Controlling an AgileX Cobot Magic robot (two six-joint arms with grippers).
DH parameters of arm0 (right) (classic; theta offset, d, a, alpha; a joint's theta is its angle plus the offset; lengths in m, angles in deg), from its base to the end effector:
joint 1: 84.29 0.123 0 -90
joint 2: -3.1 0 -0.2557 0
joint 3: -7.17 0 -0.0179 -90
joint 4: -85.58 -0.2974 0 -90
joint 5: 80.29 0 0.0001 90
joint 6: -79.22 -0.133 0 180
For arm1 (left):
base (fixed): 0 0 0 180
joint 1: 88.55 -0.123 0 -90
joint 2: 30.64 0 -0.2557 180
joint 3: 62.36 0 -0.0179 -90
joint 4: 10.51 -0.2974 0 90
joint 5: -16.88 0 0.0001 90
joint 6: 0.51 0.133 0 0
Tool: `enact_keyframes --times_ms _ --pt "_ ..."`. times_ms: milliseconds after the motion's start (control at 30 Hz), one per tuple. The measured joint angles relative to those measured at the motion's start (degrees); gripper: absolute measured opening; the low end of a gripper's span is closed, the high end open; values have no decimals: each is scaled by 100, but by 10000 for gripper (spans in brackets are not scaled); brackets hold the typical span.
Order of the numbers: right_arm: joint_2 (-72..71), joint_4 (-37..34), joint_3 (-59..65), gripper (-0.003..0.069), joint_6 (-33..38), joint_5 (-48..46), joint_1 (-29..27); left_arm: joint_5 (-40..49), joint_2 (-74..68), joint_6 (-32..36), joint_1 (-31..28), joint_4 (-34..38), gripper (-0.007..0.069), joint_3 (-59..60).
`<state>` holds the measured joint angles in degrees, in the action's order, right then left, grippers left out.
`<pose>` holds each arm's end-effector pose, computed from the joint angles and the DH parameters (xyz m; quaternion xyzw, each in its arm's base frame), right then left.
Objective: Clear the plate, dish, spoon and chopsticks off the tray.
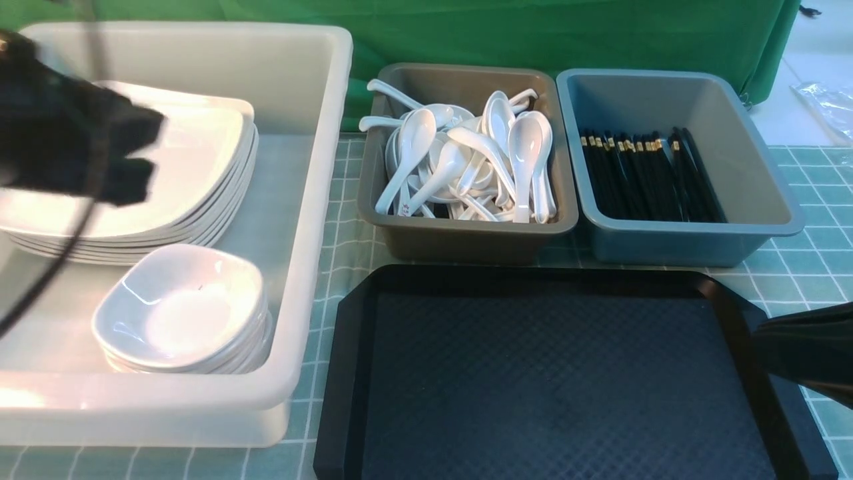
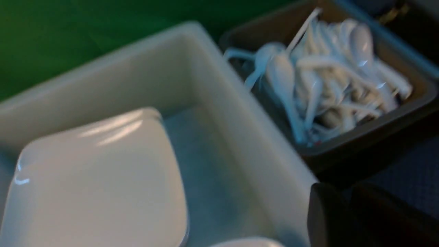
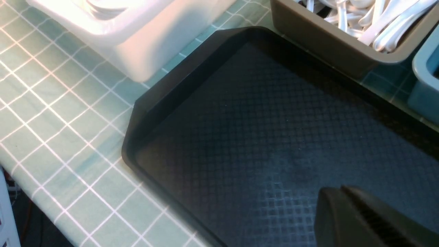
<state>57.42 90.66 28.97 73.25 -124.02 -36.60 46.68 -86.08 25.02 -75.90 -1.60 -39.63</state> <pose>0.1746 0.1798 0.3535 -0.3194 0.8035 0.1880 0.4660 0.2599 -0.0688 0.3717 0.2337 0.7725 -0.0047 0.5905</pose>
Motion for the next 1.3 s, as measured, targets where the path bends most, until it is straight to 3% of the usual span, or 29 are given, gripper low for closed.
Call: enact_keyframes --times_ms 100,333,500,733,967,1133,1300 --pt "0 0 0 35 -178 0 0 -568 874 527 0 820 15 661" --pt "0 0 0 37 -425 0 0 -1707 2563 1349 0 1912 8 2139" --pt "0 0 0 53 -553 -9 0 -1810 2859 1408 0 1941 10 2474" --pt "0 -5 0 69 -572 91 0 -1835 2852 1439 0 1238 10 2481" --pt "0 -13 0 83 -574 102 -32 -1840 2852 1452 0 1048 10 2481" --pt "-382 84 183 28 -428 395 -977 -1840 2852 1457 0 947 11 2481" --pt "-1466 -180 1468 16 721 1413 -2358 -1840 2852 1457 0 928 11 2481"
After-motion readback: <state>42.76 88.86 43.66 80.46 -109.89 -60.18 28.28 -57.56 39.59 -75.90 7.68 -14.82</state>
